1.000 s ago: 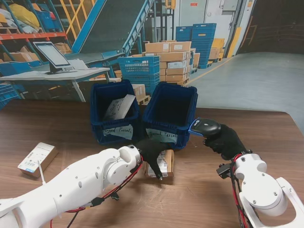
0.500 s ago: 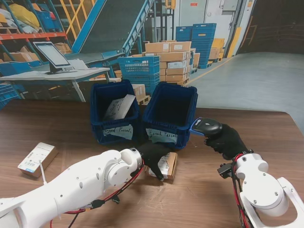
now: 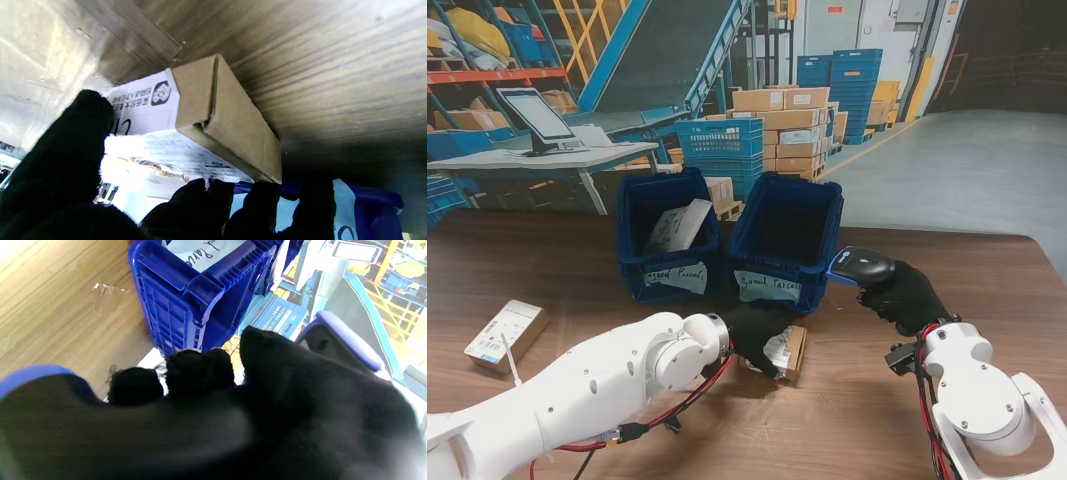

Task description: Scan and sort packages by packaging type

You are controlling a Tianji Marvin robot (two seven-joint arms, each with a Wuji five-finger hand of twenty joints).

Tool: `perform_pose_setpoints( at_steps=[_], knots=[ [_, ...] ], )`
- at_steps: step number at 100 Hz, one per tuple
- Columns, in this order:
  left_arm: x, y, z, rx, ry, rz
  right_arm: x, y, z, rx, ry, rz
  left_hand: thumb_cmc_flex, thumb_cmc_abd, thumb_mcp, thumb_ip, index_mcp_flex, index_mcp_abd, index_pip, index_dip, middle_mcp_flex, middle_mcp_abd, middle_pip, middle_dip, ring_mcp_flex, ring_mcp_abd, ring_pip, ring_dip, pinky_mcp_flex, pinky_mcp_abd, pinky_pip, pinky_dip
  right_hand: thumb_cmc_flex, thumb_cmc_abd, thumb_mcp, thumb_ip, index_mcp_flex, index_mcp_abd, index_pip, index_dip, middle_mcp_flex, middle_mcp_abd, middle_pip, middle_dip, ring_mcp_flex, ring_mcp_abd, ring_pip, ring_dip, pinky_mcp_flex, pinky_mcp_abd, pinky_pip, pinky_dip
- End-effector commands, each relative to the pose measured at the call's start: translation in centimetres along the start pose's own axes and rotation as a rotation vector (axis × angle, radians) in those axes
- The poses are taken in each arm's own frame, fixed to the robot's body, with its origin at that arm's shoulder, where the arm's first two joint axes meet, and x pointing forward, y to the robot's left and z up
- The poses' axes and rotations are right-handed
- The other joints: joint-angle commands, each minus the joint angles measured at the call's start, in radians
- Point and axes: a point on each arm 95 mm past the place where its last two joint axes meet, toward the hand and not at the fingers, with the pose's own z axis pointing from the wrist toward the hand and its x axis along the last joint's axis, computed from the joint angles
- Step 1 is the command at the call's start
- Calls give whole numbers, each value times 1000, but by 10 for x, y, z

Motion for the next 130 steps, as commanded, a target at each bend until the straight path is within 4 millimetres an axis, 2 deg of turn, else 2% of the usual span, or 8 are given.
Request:
perform_pose_setpoints(
  at_steps=[1, 18, 21, 43, 74, 108, 114, 130],
  knots=[
    [7, 8, -2, -35, 5, -16, 4, -2, -2, 11, 8, 2, 11, 129, -16, 26, 8, -67, 90, 24, -45, 12, -31, -21, -50, 32, -28, -24, -24, -3, -45, -7, 105, 75, 145, 28, 35, -65, 1, -2, 7, 21, -2, 5, 23, 1, 31, 12, 10, 0, 55, 19],
    [10, 11, -6, -51, -13, -35, 7, -3, -4, 7, 16, 0, -30, 170, -96, 27, -72, -57, 63, 12, -85, 19, -80, -41, -113, 34, -53, -45, -50, -1, -99, -24, 106, 74, 146, 28, 35, -65, 1, -1, 7, 21, -2, 5, 24, 0, 31, 13, 12, 3, 57, 20],
    [11, 12, -7, -53, -15, -38, 7, -3, -4, 6, 17, 0, -9, 191, -168, 33, -86, -53, 63, -2, -89, 18, -107, -41, -123, 32, -54, -57, -50, 1, -127, -25, 106, 75, 146, 28, 35, -64, 1, -1, 8, 21, -2, 6, 24, 2, 31, 13, 13, 3, 57, 20],
    [13, 21, -10, -55, -30, -53, 11, -2, -5, 2, 23, -6, 23, 253, -342, 27, -135, -18, 56, -40, -105, 36, -191, -41, -162, 28, -69, -78, -63, 4, -195, -46, 106, 74, 146, 27, 37, -63, 1, -1, 9, 22, -2, 6, 25, 1, 32, 13, 13, 2, 57, 20],
    [15, 17, -21, 21, -70, -52, 14, -2, -5, -2, 28, -9, 11, 285, -391, 31, -170, -15, 50, -49, -129, 36, -198, -55, -192, 23, -81, -87, -85, 4, -224, -57, 107, 73, 147, 27, 37, -62, 1, -1, 8, 23, -3, 6, 26, 2, 32, 13, 13, 3, 57, 20],
    [18, 3, -30, 164, -97, -72, 18, 0, -4, 8, 32, -24, 48, 276, -387, 43, -113, -50, 67, -39, -84, 9, -179, -39, -167, 1, -66, -81, -72, -11, -220, -53, 106, 74, 146, 27, 37, -63, 0, -1, 9, 22, -3, 6, 25, 1, 32, 13, 11, 1, 57, 20],
    [17, 3, -33, 211, -108, -83, 19, 1, -3, 20, 33, -37, 63, 267, -375, 49, -49, -55, 91, -26, -41, 12, -166, -30, -140, 2, -54, -74, -61, -11, -211, -48, 105, 74, 146, 27, 37, -64, 0, -1, 9, 21, -3, 6, 25, 3, 32, 13, 12, 2, 57, 20],
    [10, 5, -39, 372, -117, -136, 24, 4, 3, 61, 39, -93, 30, 214, -205, 49, 101, -81, 125, 47, 85, 11, -147, 16, -23, 1, 3, -23, -4, -26, -142, -35, 105, 77, 144, 28, 35, -65, -1, 0, 7, 19, -4, 6, 23, 0, 30, 12, 10, 0, 55, 20]
  ],
)
